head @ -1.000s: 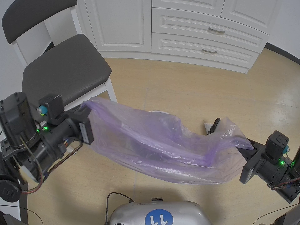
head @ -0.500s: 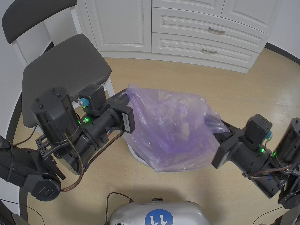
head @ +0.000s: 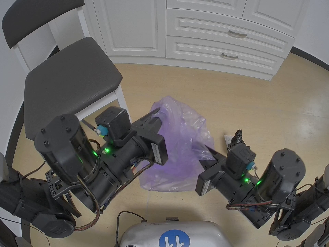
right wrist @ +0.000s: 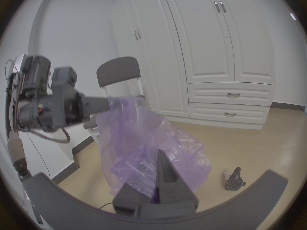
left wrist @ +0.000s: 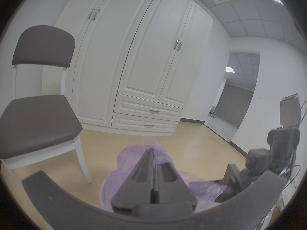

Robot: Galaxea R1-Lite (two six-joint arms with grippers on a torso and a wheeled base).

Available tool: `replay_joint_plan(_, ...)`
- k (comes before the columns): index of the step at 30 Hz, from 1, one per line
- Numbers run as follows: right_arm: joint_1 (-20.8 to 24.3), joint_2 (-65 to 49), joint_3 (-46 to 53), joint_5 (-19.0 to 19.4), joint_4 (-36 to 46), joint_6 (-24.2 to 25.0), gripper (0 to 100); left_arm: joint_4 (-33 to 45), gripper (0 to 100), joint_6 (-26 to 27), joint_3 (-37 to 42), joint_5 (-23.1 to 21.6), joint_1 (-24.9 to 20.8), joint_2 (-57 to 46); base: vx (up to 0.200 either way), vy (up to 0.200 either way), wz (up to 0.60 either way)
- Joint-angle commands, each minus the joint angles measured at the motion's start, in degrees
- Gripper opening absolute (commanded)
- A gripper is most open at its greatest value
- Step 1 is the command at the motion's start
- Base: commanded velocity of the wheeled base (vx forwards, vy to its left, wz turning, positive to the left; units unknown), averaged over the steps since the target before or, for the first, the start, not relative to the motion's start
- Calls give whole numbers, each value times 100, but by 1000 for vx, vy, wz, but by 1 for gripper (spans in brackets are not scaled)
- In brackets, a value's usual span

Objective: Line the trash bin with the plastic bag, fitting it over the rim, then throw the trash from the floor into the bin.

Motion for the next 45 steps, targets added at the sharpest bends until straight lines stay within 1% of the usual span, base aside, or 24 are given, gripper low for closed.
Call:
replay_joint_plan(1,-9,456,-23,-12,-8,-3,0,-4,0,-119,-69,-5,-19,109,0,0,0)
replay_joint_plan(9,-62,675,-75,24,-17,32,0,-4,0,-180,-166,-14,113,372,0,0,0)
replay_joint_plan(16,-255,983,-207,59,-35,49,0,-4,0,-180,-227,-14,227,539,0,0,0)
replay_joint_plan(22,-317,1062,-216,76,-26,49,0,-4,0,-259,-245,-14,254,619,0,0,0)
replay_joint_plan(27,-431,1185,-269,76,-26,49,0,-4,0,-286,-315,-32,377,803,0,0,0)
replay_joint_plan(28,-554,1299,-383,76,-26,58,0,-4,0,-286,-324,-58,447,891,0,0,0)
replay_joint_plan(29,-554,1299,-383,76,-26,58,0,-4,0,-286,-324,-58,447,891,0,0,0)
replay_joint_plan(30,-651,1396,-462,103,-26,58,0,-4,0,-286,-333,-58,456,944,0,0,0)
replay_joint_plan(35,-818,1607,-576,234,-26,102,0,-4,0,-365,-377,-58,456,1084,0,0,0)
replay_joint_plan(39,-976,1721,-699,243,-26,102,0,-13,0,-444,-412,-67,465,1225,0,0,0)
replay_joint_plan(45,-1134,1721,-717,314,-26,102,0,-4,0,-620,-473,-260,465,1445,0,0,0)
